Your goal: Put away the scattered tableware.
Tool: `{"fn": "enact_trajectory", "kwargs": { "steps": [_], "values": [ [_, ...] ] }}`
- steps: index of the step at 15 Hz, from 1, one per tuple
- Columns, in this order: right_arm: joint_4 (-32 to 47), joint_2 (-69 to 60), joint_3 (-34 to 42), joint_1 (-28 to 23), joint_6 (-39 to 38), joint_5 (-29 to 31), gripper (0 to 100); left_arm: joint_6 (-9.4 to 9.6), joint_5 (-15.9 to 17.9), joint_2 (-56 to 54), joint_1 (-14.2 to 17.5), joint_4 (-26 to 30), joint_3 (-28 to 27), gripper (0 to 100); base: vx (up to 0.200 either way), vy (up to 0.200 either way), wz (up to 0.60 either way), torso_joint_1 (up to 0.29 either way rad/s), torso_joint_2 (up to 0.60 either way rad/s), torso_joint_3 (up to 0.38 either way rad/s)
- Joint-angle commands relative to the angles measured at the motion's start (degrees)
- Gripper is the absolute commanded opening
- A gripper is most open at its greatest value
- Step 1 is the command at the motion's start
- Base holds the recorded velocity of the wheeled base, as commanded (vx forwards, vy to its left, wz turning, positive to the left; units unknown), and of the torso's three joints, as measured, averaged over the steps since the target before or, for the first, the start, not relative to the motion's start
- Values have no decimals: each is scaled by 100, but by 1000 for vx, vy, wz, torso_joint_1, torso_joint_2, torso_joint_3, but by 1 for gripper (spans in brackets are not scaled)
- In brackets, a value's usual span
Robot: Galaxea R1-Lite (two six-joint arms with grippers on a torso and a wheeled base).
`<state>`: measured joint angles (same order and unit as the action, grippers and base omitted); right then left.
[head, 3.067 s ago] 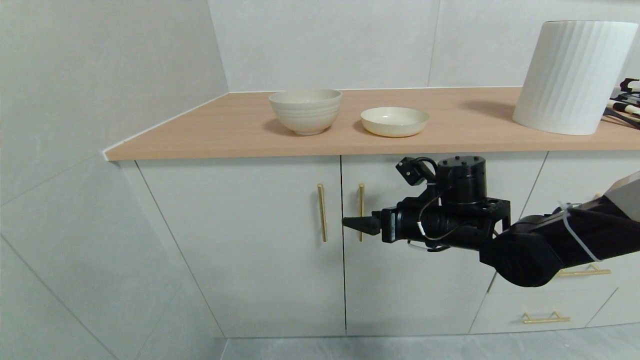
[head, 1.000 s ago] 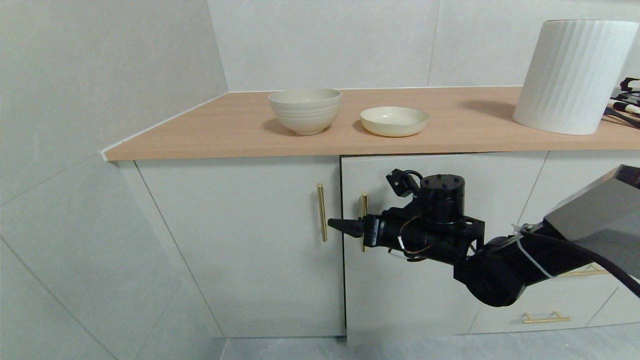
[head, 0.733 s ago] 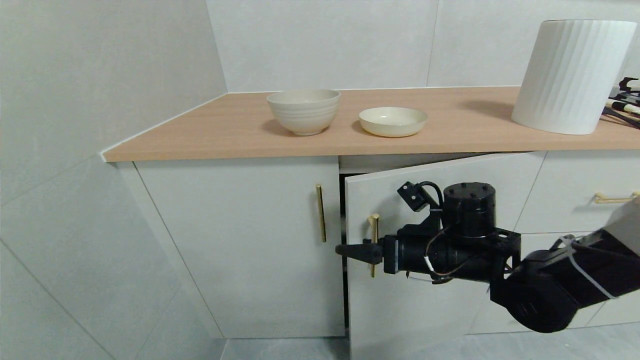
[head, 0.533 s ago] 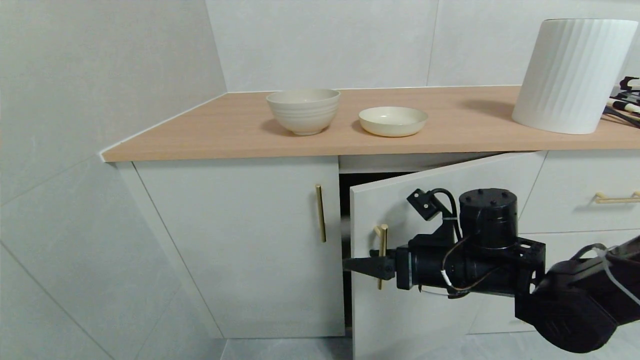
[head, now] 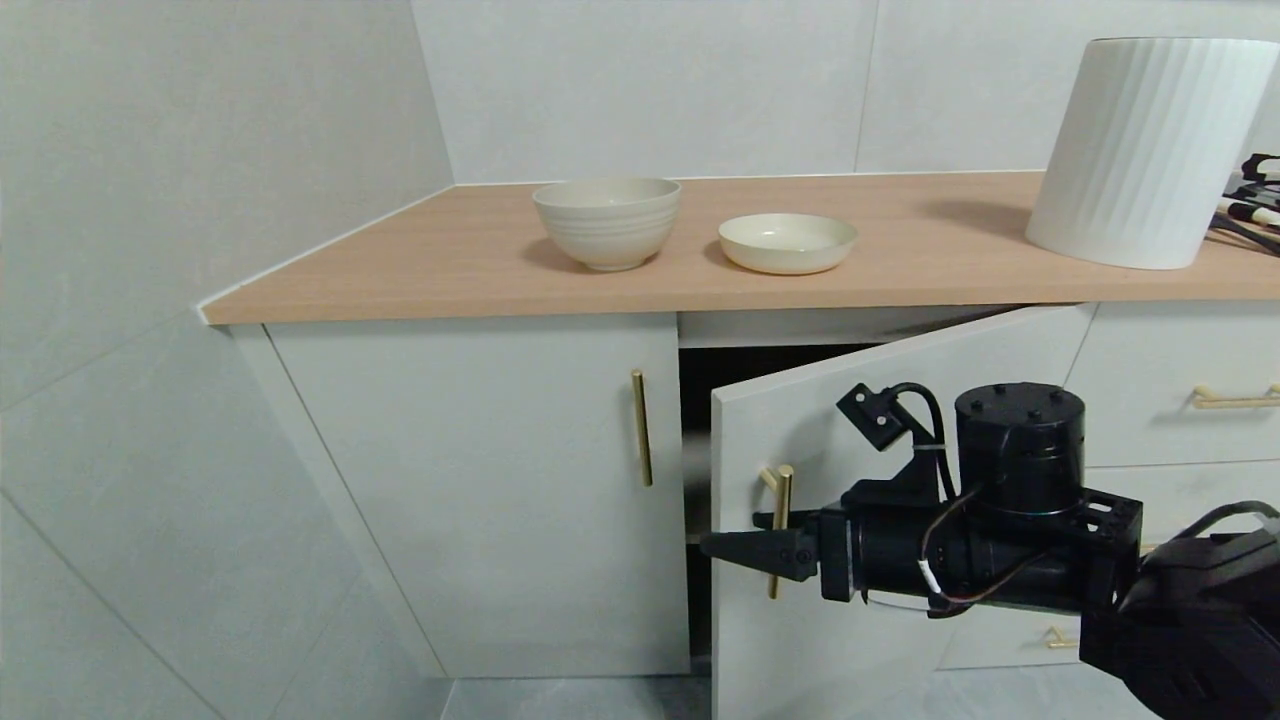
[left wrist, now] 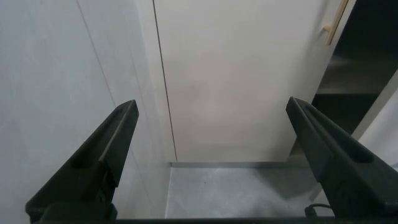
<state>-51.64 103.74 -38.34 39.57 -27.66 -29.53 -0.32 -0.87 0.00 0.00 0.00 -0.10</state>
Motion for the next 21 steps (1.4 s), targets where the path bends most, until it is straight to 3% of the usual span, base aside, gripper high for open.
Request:
{"fn": "enact_trajectory", "kwargs": {
  "steps": [1,5,6,8,9,10,12,14,15,16,18,19,21],
  "values": [
    [-136,-109,90,-2,6,-1,100,32,-1,0,0,0,10,100,0,0,0,0,0,0],
    [-233,-109,134,7,15,-1,100,216,16,0,0,-9,10,100,0,0,0,0,0,0],
    [-233,-91,134,7,15,-1,100,234,174,0,0,-62,-201,100,0,0,0,0,0,0],
    [-233,-73,134,68,6,-1,100,181,1089,229,-9,334,-1142,100,0,0,0,0,0,0],
    [-233,-73,134,68,15,-1,100,181,1132,255,-9,360,-1186,100,0,0,0,0,0,0],
    [-233,-21,125,77,6,8,100,128,2047,1239,-26,1204,-2240,100,0,0,0,0,0,0],
    [-241,41,125,77,6,8,100,102,3128,2707,-26,1327,-2970,100,0,0,0,0,0,0],
    [-320,225,107,77,33,8,100,93,3567,4087,-114,1143,-3506,100,0,0,0,0,0,0],
    [-496,269,134,77,24,17,100,-3,3585,4772,-378,914,-3655,100,0,0,0,0,0,0],
    [-593,269,143,77,15,26,100,-214,3585,5388,-633,545,-3708,100,0,0,0,0,0,0],
    [-593,269,143,77,15,26,100,-452,3585,5950,-879,-9,-3682,100,0,0,0,0,0,0],
    [-602,287,178,77,24,26,100,-838,3576,6671,-1195,-765,-3611,100,0,0,0,0,0,0],
    [-610,305,248,86,33,17,100,-1375,3593,7119,-1538,-1327,-3356,100,0,0,0,0,0,0]
  ]
}}
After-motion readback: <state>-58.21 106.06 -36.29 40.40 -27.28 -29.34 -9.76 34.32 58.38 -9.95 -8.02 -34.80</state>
